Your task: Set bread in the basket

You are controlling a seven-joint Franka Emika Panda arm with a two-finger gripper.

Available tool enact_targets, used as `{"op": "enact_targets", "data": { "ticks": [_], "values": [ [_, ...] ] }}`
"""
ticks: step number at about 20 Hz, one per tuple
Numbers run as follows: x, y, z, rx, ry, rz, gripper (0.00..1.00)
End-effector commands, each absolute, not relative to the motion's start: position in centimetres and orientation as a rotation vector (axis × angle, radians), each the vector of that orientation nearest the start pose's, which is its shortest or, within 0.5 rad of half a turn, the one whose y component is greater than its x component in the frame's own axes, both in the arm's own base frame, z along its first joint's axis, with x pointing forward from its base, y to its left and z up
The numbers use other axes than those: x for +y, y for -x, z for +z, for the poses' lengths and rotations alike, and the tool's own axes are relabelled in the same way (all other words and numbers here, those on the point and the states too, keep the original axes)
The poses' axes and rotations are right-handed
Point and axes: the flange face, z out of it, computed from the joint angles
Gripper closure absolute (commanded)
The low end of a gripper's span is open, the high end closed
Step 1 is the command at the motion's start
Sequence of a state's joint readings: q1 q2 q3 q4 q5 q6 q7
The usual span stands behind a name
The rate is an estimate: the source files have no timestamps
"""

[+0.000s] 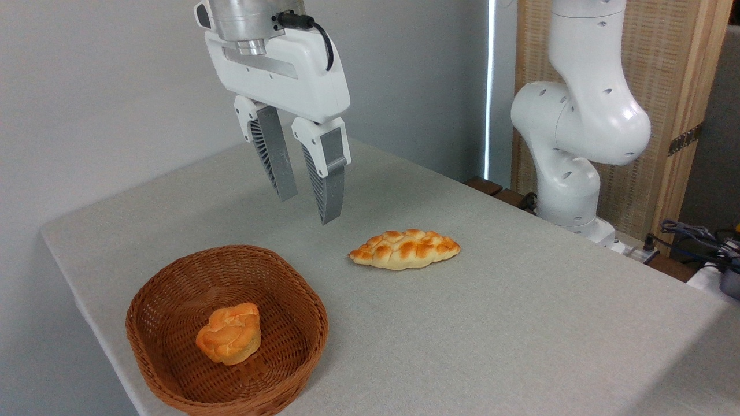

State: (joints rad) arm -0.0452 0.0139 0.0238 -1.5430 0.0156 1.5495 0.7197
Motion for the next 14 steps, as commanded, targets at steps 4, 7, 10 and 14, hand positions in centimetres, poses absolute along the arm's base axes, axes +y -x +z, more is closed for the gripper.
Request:
{"op": "enact_targets", "data": {
  "ticks": [4,7,10,14],
  "values": [
    [-0.78,-55.38,63.08,1.135,2.936,0.027,0.00],
    [-0.69,-55.39,63.08,1.131,2.937,0.027,0.00],
    [-0.69,-55.38,63.01,1.131,2.938,0.030,0.00],
    [-0.69,-54.99,62.95,1.143,2.935,0.029,0.00]
  ]
}}
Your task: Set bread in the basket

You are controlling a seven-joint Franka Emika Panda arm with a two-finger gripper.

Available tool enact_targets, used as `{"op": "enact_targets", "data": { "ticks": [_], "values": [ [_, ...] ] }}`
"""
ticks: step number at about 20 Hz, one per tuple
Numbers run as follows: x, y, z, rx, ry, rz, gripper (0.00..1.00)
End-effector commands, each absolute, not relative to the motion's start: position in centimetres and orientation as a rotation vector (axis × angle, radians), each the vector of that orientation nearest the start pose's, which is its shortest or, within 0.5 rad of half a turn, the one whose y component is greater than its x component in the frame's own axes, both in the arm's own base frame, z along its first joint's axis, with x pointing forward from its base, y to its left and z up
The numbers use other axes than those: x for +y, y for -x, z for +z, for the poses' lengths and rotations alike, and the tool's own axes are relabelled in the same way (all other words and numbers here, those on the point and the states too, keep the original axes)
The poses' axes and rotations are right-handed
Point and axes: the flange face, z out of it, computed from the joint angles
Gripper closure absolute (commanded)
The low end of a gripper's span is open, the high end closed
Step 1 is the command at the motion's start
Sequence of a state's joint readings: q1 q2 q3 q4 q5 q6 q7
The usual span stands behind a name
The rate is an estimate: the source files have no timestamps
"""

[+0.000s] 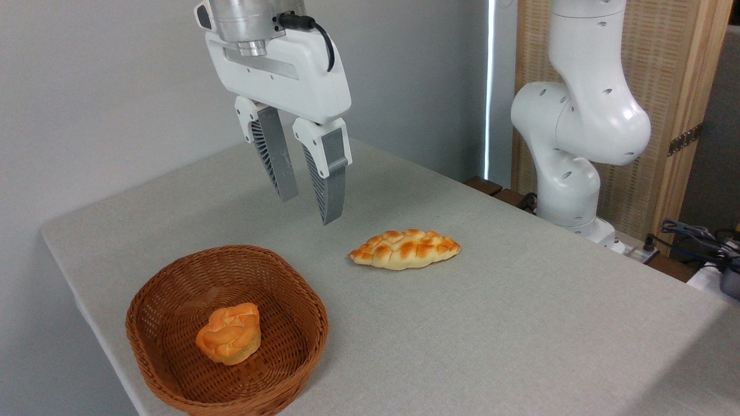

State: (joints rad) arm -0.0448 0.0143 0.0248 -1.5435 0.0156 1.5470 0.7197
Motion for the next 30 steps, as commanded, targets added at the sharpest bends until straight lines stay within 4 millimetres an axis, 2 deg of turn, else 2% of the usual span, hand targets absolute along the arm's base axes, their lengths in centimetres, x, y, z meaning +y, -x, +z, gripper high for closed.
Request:
{"op": "enact_targets", "data": {
  "ticks": [1,4,6,10,12,13,15,17,18,21,25,30],
  "values": [
    [-0.6,-54.6,63.0,1.142,2.933,0.020,0.00],
    [-0.7,-53.9,62.4,1.149,2.938,0.041,0.00],
    [-0.8,-52.8,62.2,1.157,2.937,0.045,0.00],
    [-1.1,-47.9,60.5,1.207,2.910,-0.013,0.00],
    [-2.6,-45.3,59.7,1.317,2.867,-0.002,0.00],
    [-2.3,-44.1,59.1,1.353,2.862,0.007,0.00],
    [-3.4,-42.2,57.4,1.465,2.844,0.034,0.00],
    [-5.3,-41.1,55.6,1.574,2.806,0.061,0.00],
    [-5.6,-40.7,55.0,1.611,2.807,0.062,0.00],
    [-5.3,-40.0,53.5,1.677,2.827,0.032,0.00],
    [-5.0,-39.1,51.0,1.853,2.735,0.036,0.00],
    [-5.6,-38.3,46.9,1.975,2.660,0.068,0.00]
  ]
}}
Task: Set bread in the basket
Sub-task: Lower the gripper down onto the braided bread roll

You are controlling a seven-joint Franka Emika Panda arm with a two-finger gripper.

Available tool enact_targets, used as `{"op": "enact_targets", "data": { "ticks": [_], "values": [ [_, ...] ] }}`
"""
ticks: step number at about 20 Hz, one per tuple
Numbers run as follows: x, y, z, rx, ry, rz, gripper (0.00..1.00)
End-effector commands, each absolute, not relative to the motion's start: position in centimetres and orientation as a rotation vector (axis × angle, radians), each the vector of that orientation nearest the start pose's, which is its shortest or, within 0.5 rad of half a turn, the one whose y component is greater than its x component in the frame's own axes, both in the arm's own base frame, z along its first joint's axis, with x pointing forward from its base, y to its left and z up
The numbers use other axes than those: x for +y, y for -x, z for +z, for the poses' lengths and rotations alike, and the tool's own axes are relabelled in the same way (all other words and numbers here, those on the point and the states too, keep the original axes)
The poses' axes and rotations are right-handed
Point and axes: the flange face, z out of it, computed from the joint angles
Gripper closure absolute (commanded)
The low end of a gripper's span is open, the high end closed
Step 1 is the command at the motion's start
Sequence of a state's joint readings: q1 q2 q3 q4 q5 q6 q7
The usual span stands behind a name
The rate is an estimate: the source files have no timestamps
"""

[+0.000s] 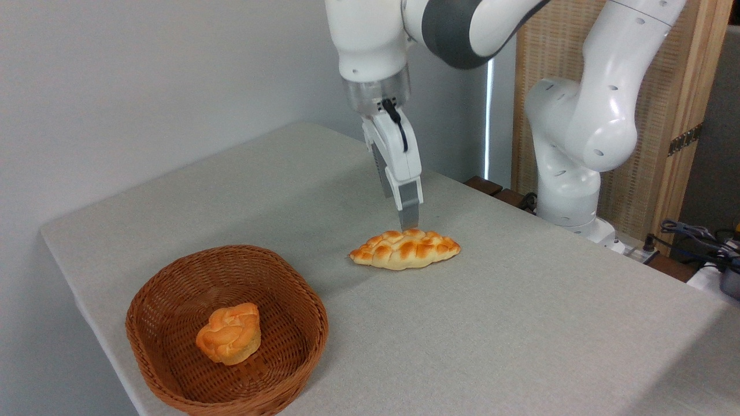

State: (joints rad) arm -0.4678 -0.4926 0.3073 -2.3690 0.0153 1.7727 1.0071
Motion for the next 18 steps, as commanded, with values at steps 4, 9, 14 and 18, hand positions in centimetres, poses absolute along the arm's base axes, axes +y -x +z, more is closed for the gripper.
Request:
{"op": "enact_targets", "data": {
  "ticks": [4,9,14,18],
  "values": [
    [-5.7,-37.6,44.2,2.073,2.575,0.102,0.00],
    [-5.6,-37.5,43.3,2.091,2.434,0.192,0.00],
    [-5.9,-37.3,42.0,2.096,2.423,0.176,0.00],
    [-6.0,-37.3,41.9,2.097,2.425,0.177,0.00]
  ]
}}
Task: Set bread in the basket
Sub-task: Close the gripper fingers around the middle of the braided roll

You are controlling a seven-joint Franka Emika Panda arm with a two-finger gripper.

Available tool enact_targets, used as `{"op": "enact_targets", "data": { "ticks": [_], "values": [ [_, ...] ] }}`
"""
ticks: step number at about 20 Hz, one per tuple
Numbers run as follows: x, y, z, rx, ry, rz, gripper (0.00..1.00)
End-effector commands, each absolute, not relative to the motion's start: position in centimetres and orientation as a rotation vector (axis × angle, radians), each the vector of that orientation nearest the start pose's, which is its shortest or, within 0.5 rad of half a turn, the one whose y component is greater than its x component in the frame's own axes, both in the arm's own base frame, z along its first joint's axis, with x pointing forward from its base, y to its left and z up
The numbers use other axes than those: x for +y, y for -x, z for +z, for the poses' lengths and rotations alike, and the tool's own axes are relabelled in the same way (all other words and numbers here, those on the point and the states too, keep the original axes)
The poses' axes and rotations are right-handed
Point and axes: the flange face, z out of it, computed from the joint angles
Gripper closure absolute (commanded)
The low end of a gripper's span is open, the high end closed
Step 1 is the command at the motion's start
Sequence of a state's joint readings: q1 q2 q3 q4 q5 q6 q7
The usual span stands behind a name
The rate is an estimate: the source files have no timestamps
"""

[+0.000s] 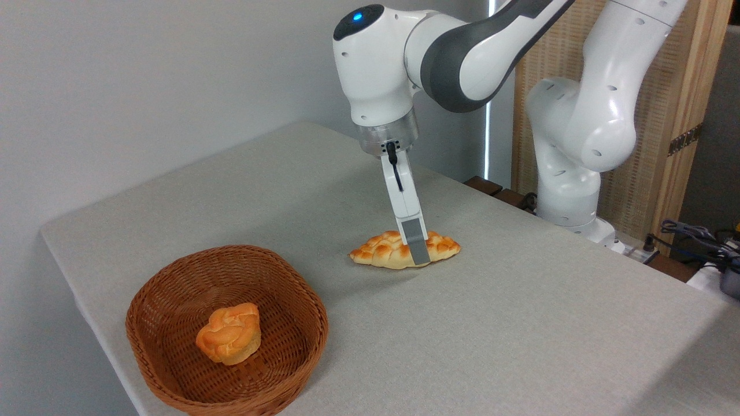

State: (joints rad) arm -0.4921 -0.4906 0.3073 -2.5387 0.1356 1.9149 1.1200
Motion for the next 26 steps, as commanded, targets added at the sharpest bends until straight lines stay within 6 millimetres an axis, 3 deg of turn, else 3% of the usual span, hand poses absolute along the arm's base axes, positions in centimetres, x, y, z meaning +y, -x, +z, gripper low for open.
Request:
{"op": "enact_targets", "data": {
  "ticks": [1,14,15,17,18,19,22,26],
  "values": [
    [-6.0,-37.3,41.9,2.097,2.425,0.177,0.00],
    [-7.2,-37.3,41.3,2.131,2.396,0.203,0.01],
    [-7.1,-37.3,41.4,2.129,2.396,0.201,0.11],
    [-7.3,-37.3,41.4,2.123,2.400,0.199,0.52],
    [-7.6,-37.3,41.5,2.131,2.389,0.198,0.66],
    [-7.9,-37.2,41.5,2.138,2.382,0.198,0.74],
    [-7.9,-37.2,41.5,2.140,2.377,0.200,0.79],
    [-7.9,-37.2,41.6,2.141,2.374,0.198,0.79]
  ]
}}
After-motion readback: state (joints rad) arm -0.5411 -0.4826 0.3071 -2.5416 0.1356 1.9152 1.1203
